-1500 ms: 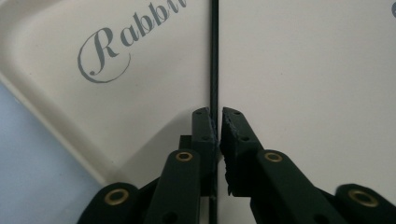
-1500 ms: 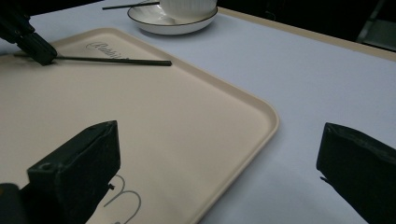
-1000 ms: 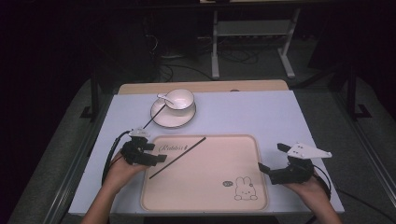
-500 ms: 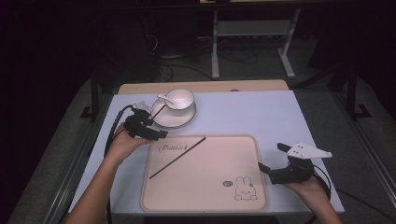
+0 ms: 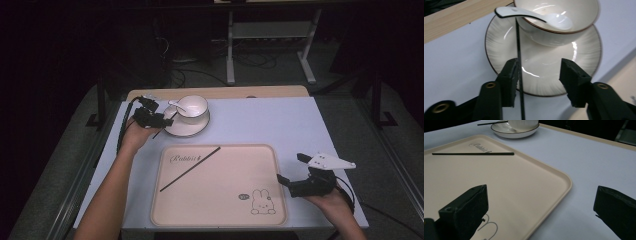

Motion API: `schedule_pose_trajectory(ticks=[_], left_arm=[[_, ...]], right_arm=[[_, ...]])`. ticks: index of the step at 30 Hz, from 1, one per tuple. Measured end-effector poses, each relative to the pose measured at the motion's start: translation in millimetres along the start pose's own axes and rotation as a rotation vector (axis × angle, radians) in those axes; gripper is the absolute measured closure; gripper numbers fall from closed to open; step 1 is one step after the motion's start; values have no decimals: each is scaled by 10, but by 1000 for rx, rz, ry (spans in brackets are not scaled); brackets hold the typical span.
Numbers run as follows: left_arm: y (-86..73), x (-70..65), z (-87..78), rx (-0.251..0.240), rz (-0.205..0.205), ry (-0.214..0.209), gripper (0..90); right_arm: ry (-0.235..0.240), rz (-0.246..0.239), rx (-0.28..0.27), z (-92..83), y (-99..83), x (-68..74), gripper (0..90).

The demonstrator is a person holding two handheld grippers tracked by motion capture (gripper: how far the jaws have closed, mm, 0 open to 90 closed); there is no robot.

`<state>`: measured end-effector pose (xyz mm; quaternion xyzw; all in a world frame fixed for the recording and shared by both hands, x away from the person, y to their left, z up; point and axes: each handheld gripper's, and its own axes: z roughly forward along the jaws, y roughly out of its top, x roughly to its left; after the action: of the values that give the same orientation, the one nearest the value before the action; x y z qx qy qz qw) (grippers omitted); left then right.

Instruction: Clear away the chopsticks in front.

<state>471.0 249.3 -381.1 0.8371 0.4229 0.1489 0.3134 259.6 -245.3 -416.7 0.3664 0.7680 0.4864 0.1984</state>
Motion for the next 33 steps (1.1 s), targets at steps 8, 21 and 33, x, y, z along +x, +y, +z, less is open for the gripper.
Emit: schedule_pose_trajectory(ticks=[8, 21, 33], left_arm=[[3, 151, 269, 11, -33, 27, 657], [-14, 151, 485, 34, -44, 20, 793], [-6, 200, 374, 11, -62, 46, 855]], right_arm=[[2, 5, -2, -11, -6, -8, 0], [6, 3, -7, -22, -8, -20, 0], [5, 4, -5, -24, -12, -27, 0]])
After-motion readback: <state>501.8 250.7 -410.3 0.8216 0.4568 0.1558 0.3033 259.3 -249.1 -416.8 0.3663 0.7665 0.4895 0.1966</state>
